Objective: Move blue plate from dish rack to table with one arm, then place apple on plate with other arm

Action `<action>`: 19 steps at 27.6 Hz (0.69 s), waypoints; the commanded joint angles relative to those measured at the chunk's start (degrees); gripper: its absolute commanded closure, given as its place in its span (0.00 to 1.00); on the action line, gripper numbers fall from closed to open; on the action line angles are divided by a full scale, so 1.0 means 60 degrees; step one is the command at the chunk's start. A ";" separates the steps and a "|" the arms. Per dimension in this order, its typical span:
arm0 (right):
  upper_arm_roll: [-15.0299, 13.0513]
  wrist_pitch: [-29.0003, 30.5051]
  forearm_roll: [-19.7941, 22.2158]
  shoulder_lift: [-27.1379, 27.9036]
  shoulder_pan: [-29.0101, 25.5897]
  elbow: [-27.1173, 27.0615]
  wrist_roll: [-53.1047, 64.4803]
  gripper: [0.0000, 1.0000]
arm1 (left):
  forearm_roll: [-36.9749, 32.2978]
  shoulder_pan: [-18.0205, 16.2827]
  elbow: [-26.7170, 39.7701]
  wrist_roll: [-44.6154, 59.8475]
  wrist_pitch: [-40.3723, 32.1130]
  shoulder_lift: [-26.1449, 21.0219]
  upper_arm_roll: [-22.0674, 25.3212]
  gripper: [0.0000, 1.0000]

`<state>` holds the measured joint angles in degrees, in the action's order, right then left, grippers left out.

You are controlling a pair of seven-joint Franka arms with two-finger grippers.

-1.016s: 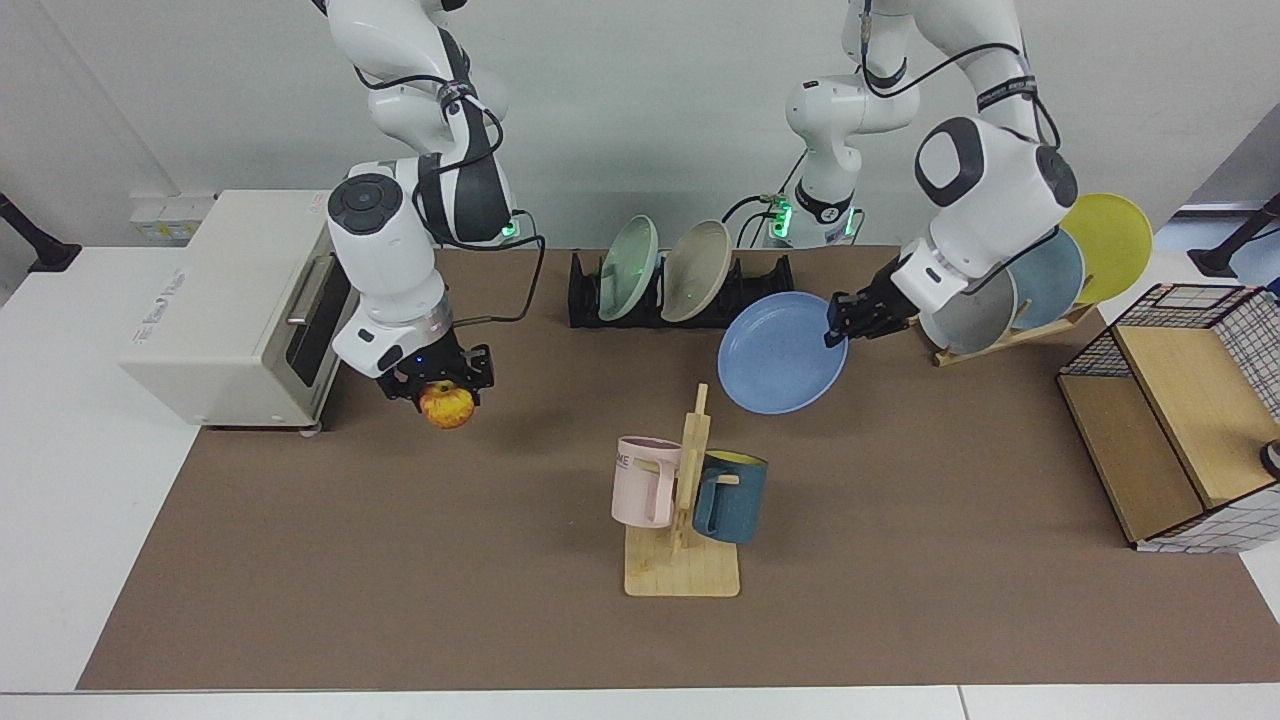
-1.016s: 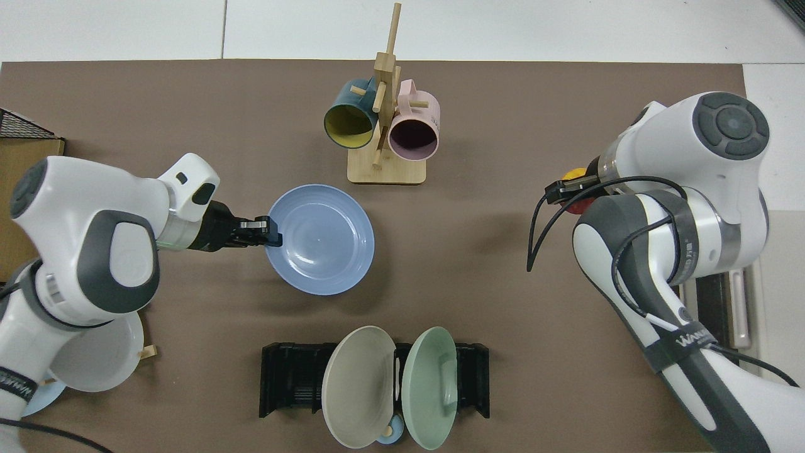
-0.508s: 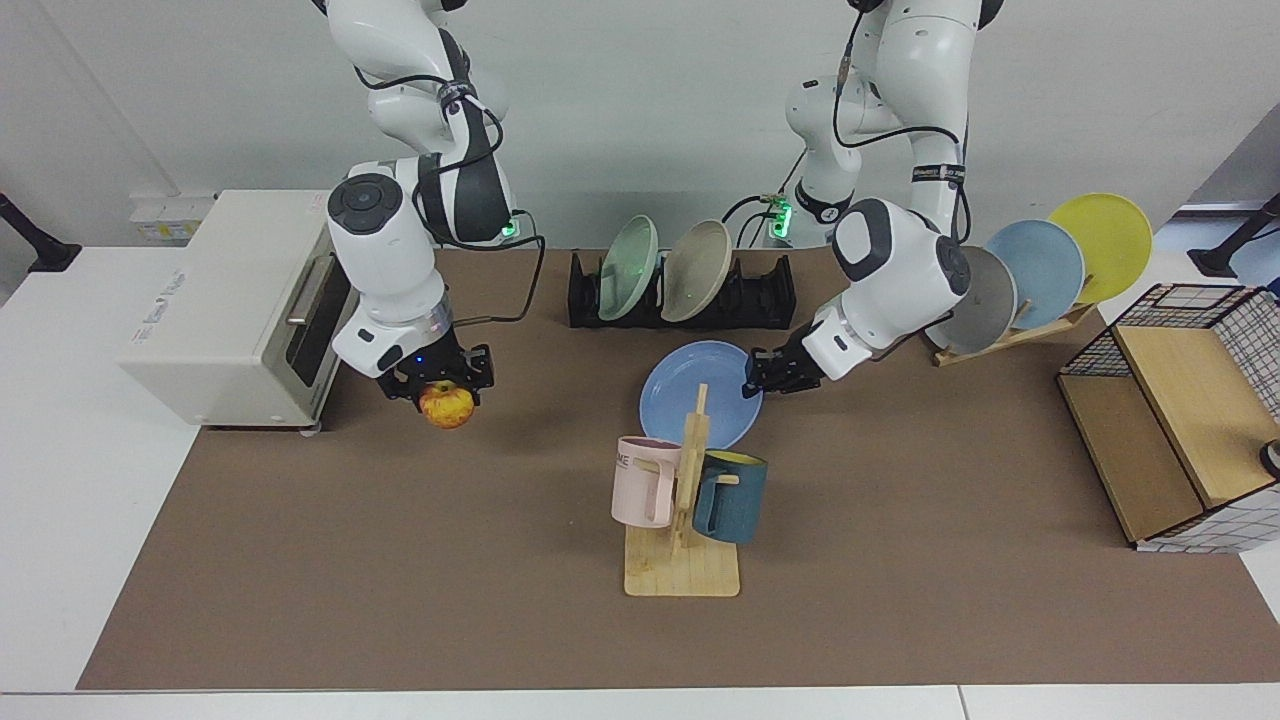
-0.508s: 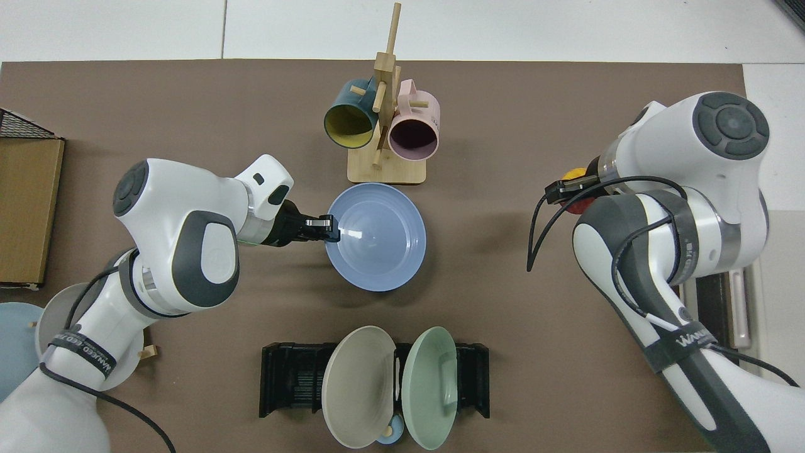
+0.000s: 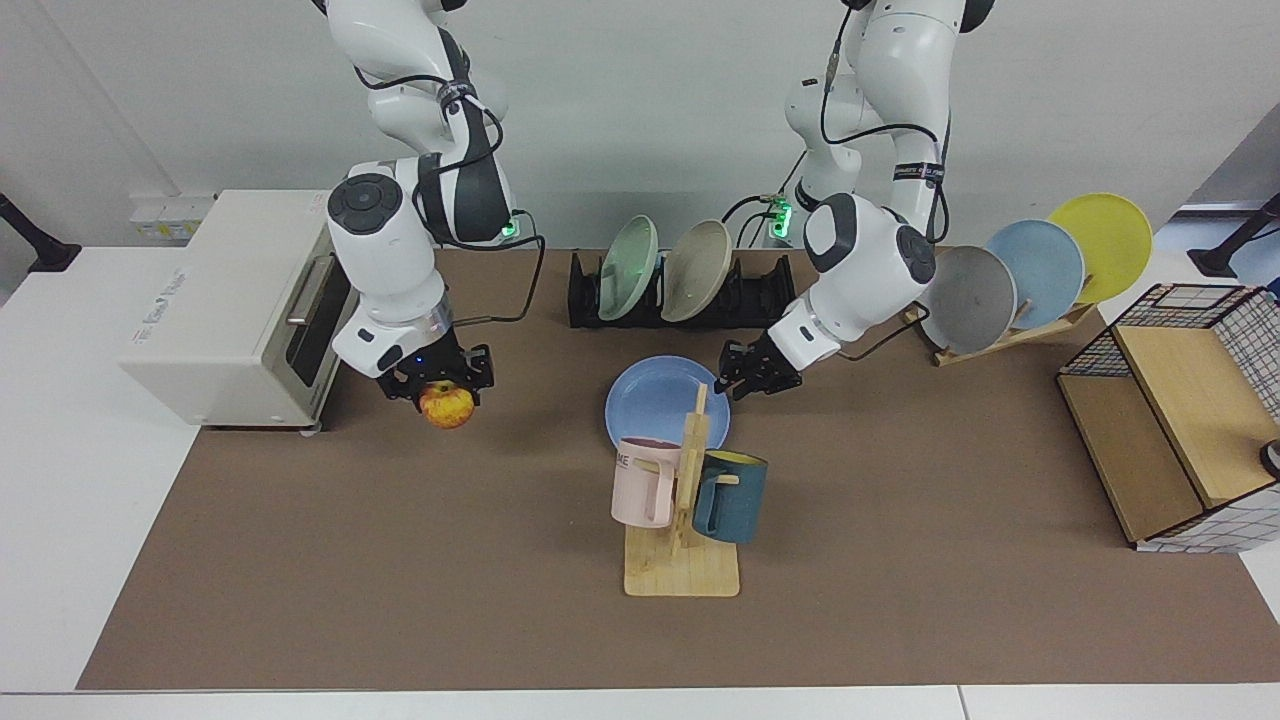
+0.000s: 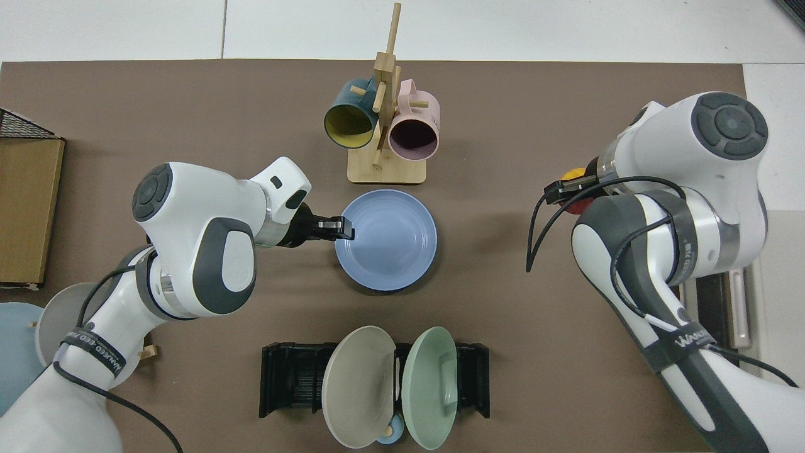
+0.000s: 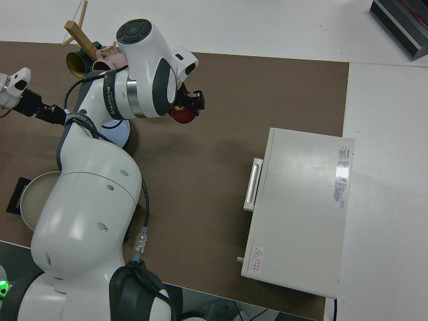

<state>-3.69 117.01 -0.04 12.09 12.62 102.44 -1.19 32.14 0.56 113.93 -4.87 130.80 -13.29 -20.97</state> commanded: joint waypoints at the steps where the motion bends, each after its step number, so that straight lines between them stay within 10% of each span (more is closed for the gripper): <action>1: 0.0014 0.0082 -0.0009 -0.0097 0.0152 0.0065 -0.0080 1.00 | -0.0915 -0.0034 -0.0032 0.0329 -0.0076 0.0149 0.0169 0.50; 8: 0.0014 0.0112 -0.0038 -0.0097 0.0752 0.0051 -0.0722 1.00 | -0.2675 -0.0589 -0.0661 0.0358 -0.1553 0.0925 0.0404 0.47; 15: 0.0000 -0.0005 0.0021 -0.0038 0.1938 0.0051 -0.2495 1.00 | -0.4930 -0.1059 -0.2154 0.0460 -0.3707 0.1321 0.0404 0.04; 19: 0.0000 -0.0078 0.0006 0.0020 0.2596 -0.0139 -0.3666 1.00 | -0.5196 -0.1059 -0.3179 0.0665 -0.5185 0.1321 0.0404 0.02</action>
<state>-3.37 117.10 -0.12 12.10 24.37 102.44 -15.86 4.55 -5.88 101.58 -3.20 108.80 -4.98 -18.24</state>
